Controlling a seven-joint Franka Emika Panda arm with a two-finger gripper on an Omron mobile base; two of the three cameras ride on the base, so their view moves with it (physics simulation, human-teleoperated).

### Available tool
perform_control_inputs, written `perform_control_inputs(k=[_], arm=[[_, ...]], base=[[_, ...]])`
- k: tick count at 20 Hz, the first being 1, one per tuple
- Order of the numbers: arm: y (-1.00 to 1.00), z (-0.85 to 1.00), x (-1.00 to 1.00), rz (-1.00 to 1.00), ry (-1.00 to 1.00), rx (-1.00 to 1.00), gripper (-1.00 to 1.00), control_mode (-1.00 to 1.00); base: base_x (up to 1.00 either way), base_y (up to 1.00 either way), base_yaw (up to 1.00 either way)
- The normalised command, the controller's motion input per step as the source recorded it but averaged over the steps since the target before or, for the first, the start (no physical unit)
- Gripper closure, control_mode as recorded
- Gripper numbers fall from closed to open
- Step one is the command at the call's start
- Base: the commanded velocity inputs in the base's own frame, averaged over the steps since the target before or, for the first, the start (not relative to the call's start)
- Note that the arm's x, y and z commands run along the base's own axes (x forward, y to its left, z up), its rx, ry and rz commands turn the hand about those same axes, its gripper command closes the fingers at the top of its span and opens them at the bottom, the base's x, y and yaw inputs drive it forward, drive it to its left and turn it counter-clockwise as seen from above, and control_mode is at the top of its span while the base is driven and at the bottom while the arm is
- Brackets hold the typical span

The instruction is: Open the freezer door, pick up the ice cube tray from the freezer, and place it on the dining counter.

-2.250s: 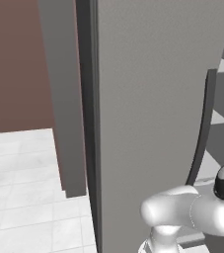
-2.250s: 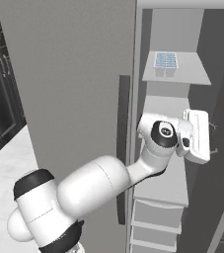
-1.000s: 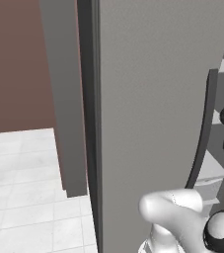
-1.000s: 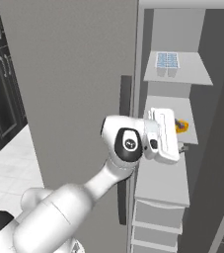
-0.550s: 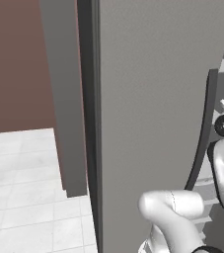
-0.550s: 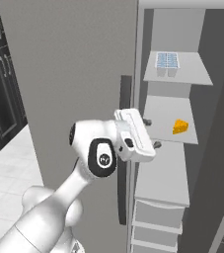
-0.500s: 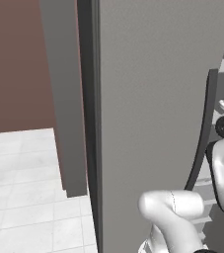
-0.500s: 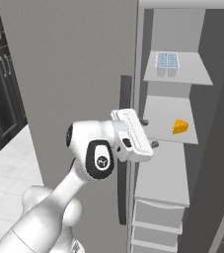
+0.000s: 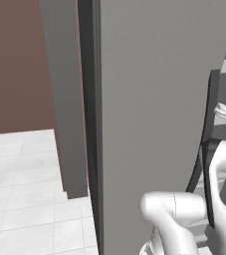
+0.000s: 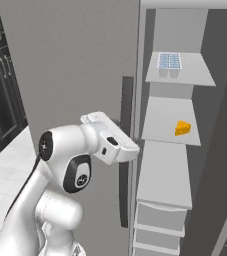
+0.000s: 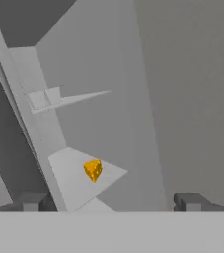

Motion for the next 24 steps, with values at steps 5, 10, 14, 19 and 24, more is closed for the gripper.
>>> perform_control_inputs(k=[5, 10, 14, 19, 24], arm=[[0.63, 0.41, -0.47, 0.26, 0.1, 0.0, -1.0, -1.0], [0.6, 0.44, -0.5, 0.21, 0.09, 0.0, -1.0, -1.0], [0.52, 0.45, -0.61, 0.18, 0.08, 0.0, -1.0, -1.0], [0.58, 0.39, -0.54, 0.13, 0.08, 0.0, -1.0, -1.0], [0.61, 0.08, -0.3, 0.07, 0.05, 0.0, -1.0, -1.0]], base=[[0.0, 0.0, 0.0], [0.0, 0.0, 0.0], [0.0, 0.0, 0.0], [0.0, 0.0, 0.0], [0.0, 0.0, 0.0]])
